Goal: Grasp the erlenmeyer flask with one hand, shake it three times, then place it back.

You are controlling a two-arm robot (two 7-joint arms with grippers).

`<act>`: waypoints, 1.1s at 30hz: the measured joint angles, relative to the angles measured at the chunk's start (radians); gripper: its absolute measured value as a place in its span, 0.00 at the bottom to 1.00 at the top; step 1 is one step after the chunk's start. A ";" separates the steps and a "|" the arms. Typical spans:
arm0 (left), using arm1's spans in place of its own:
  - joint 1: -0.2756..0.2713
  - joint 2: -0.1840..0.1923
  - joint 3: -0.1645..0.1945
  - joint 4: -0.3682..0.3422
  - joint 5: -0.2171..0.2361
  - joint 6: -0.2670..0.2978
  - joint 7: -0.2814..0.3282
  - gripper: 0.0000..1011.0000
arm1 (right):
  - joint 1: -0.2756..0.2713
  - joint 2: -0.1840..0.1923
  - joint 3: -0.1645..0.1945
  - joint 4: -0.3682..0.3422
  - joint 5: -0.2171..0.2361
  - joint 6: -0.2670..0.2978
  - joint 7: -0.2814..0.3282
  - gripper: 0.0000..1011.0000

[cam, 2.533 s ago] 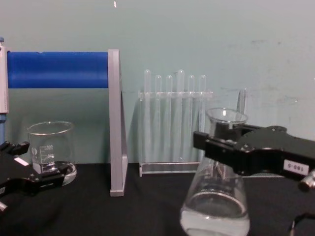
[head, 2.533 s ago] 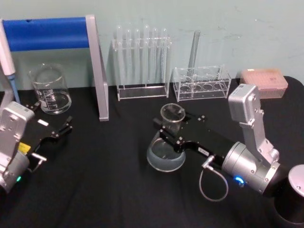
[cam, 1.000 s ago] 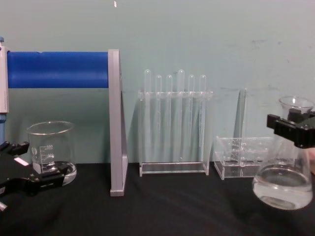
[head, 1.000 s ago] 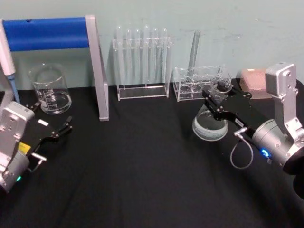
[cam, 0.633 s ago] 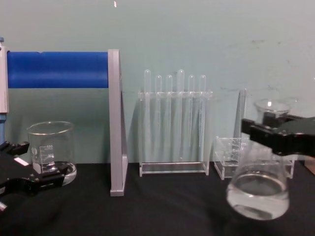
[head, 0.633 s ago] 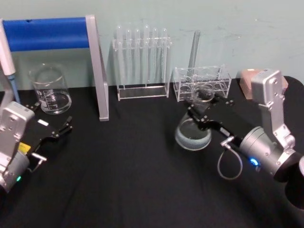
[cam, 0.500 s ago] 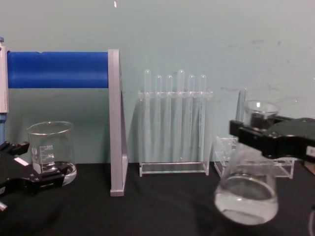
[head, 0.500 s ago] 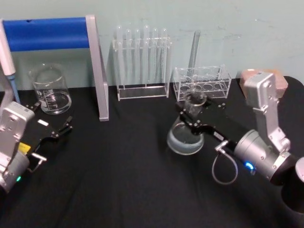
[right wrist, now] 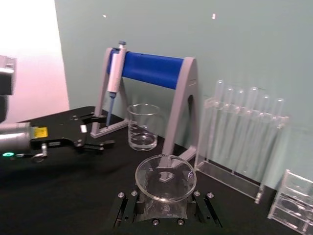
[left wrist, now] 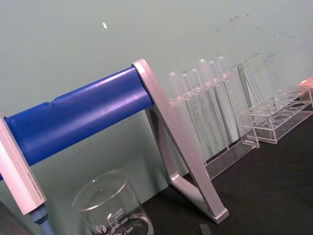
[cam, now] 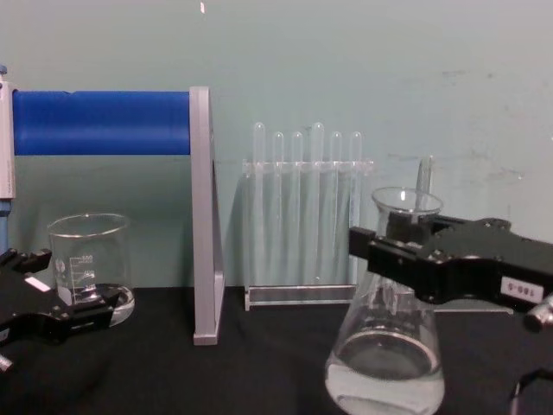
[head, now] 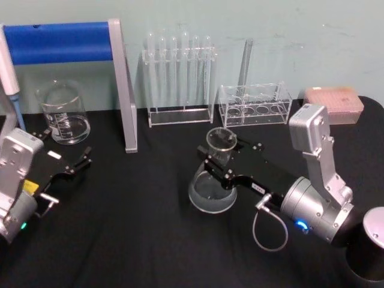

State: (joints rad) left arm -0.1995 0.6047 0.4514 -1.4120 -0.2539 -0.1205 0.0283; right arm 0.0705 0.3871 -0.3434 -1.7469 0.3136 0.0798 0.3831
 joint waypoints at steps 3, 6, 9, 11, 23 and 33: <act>0.000 0.000 0.000 0.000 0.000 0.000 0.000 0.99 | -0.003 0.007 -0.012 -0.007 0.004 -0.002 0.007 0.44; 0.000 0.000 0.000 0.000 0.000 0.000 0.000 0.99 | -0.005 0.013 -0.022 -0.013 0.007 -0.004 0.013 0.44; 0.000 0.000 0.000 0.000 0.000 0.000 0.000 0.99 | -0.006 0.019 -0.031 -0.019 0.010 -0.006 0.016 0.44; 0.000 0.000 0.000 0.000 0.000 0.000 0.000 0.99 | -0.006 0.022 -0.036 -0.022 0.014 -0.008 0.019 0.44; 0.000 0.000 0.000 0.000 0.000 0.000 0.000 0.99 | 0.013 0.022 -0.016 0.005 0.020 -0.010 -0.015 0.44; 0.000 0.000 0.000 0.000 0.000 0.000 0.000 0.99 | 0.034 0.012 0.036 0.051 0.013 -0.010 -0.063 0.44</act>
State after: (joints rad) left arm -0.1995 0.6047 0.4514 -1.4120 -0.2539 -0.1205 0.0283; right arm 0.1045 0.3990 -0.3077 -1.6961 0.3264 0.0696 0.3203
